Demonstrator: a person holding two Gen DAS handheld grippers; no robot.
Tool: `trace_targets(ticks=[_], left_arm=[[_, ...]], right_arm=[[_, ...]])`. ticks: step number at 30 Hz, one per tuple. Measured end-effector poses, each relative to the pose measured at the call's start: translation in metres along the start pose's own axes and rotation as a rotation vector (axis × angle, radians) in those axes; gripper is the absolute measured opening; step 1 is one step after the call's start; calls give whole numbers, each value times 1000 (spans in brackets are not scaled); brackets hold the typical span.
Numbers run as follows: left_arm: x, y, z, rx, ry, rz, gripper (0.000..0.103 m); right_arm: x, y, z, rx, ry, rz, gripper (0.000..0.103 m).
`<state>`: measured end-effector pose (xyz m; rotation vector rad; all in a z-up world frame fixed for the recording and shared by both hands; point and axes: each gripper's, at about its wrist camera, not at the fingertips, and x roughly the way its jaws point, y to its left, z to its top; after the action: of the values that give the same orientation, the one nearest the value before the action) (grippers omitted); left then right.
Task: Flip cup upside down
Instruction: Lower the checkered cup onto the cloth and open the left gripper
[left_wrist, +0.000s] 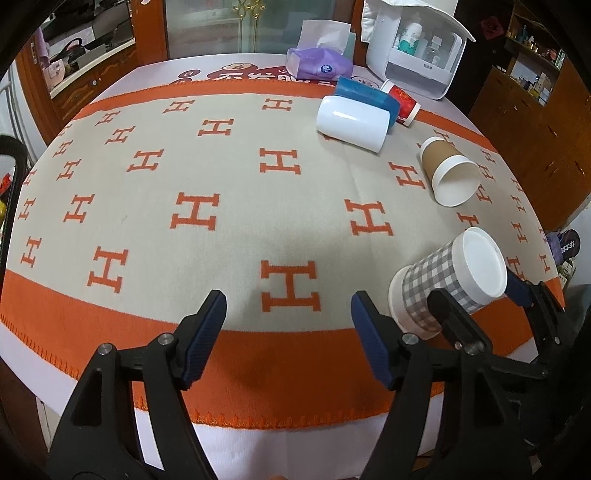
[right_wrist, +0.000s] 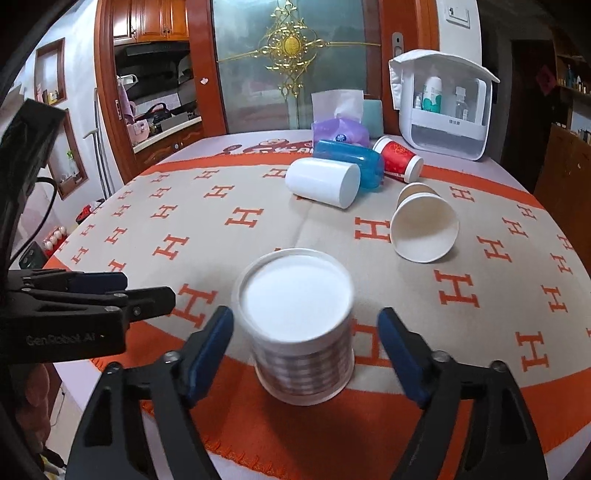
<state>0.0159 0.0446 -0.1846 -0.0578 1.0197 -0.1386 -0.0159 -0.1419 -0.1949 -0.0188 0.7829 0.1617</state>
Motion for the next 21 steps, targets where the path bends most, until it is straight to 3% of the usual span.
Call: trace_targets(ticks=[15, 21], left_arm=[[-6, -5, -11, 18, 26, 33, 68], [-32, -8, -9, 40, 34, 54, 68]], right_arm=[[-19, -7, -5, 88, 62, 13, 85], [-47, -15, 9, 156, 110, 27, 85]])
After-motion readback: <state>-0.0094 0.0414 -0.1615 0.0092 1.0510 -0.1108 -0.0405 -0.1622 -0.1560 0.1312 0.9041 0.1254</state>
